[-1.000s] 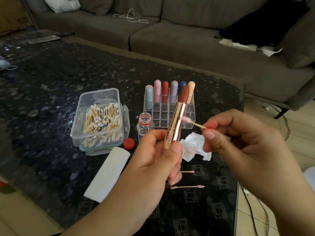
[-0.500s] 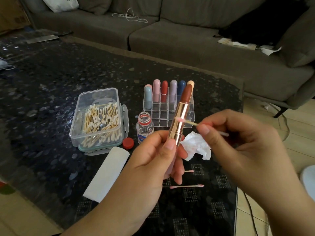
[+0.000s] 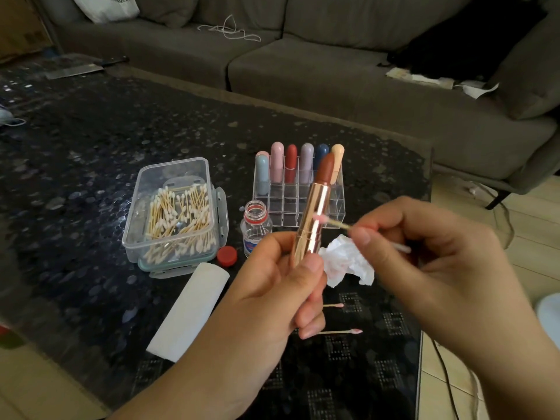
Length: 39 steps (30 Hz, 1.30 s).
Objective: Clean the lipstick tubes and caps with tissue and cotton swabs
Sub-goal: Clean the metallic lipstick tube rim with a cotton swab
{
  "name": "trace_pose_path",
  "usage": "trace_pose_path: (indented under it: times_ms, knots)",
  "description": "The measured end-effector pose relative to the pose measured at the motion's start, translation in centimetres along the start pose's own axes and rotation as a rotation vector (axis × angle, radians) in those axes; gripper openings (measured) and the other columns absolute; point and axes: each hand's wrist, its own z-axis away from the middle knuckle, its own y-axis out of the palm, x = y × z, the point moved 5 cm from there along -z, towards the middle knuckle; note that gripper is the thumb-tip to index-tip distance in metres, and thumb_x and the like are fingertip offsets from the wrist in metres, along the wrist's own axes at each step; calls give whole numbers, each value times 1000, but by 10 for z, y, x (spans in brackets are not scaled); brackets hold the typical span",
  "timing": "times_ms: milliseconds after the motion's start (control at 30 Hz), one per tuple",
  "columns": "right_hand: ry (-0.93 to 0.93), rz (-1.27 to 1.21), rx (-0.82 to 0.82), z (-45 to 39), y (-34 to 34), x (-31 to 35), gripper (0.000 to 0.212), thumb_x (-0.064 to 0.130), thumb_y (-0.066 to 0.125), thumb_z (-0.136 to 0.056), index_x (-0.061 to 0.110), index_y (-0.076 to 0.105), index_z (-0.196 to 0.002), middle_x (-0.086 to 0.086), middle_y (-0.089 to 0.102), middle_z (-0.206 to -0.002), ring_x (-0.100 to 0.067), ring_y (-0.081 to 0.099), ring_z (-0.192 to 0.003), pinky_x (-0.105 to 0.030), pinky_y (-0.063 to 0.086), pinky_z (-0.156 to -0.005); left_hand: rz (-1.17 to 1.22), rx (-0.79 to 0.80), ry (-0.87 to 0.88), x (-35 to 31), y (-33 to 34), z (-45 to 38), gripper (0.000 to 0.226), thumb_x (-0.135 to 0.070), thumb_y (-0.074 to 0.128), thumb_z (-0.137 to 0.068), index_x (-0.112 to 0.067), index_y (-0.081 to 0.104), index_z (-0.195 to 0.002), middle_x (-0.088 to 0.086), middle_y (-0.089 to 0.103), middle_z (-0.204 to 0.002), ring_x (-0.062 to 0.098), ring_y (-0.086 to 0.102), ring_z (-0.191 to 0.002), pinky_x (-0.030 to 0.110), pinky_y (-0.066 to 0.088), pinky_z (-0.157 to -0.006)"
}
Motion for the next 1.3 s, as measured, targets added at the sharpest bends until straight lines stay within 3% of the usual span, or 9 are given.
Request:
trace_pose_path:
  times_ms: [100,200,333,533,600,733,1100,1233,1300]
  knots:
    - [1,-7,-11,-1,-3,0,11,33,59,-85,25,64,-78,1,53,-61,-7,45,-48,-10,34,-47,29,3,-16,2,0,0,18,-22,58,-75,-12,54,-91,2,45,-60,10,37,-46,20,37,-45]
    - [-27,-70,118,2,4,3,14,31,59,-84,22,65,-74,1,51,-54,-7,43,-46,-9,33,-47,64,29,-25,3,0,0,8,-22,58,-77,-18,64,-81,4,48,-60,12,39,-46,22,38,-45]
    - [47,-67,15,-1,-1,-6,10,37,60,-83,29,64,-79,0,56,-60,-6,46,-47,-10,35,-47,87,61,-30,5,-2,0,27,-26,52,-81,-5,65,-94,7,58,-69,15,48,-52,25,44,-48]
    - [31,-116,128,1,5,-4,12,37,58,-83,27,63,-77,5,53,-56,-7,45,-46,-11,35,-46,188,88,-63,7,-3,-1,27,-27,49,-83,-14,72,-88,6,52,-65,13,42,-50,25,42,-47]
    - [54,-109,66,-1,1,-6,11,38,58,-83,28,63,-79,3,56,-59,-7,46,-48,-10,36,-47,202,120,-76,6,-2,-1,29,-28,48,-84,-11,71,-90,5,51,-65,12,41,-50,24,40,-47]
    - [14,-189,138,0,3,-4,11,32,60,-83,25,63,-75,7,49,-54,-1,43,-47,-9,35,-49,285,224,-115,6,0,-1,29,-27,47,-92,-11,70,-90,3,50,-66,10,41,-51,22,40,-49]
    - [67,-268,99,0,2,-9,11,34,60,-81,25,65,-76,4,48,-54,-1,42,-49,-8,35,-50,520,427,-206,6,3,-2,27,-22,43,-100,-2,60,-109,5,54,-77,10,48,-60,23,43,-57]
    - [104,-240,44,0,1,-13,15,38,60,-81,25,65,-77,4,48,-54,-1,41,-49,-8,34,-50,496,403,-180,8,-1,-4,26,-23,48,-97,-3,62,-107,5,55,-76,12,50,-60,24,45,-58]
    - [129,-216,-2,-1,-2,-16,19,41,60,-80,23,66,-79,-1,50,-55,-2,41,-50,-10,34,-50,329,260,-123,7,-4,-5,25,-26,56,-92,-7,68,-101,5,59,-74,14,54,-60,25,47,-59]
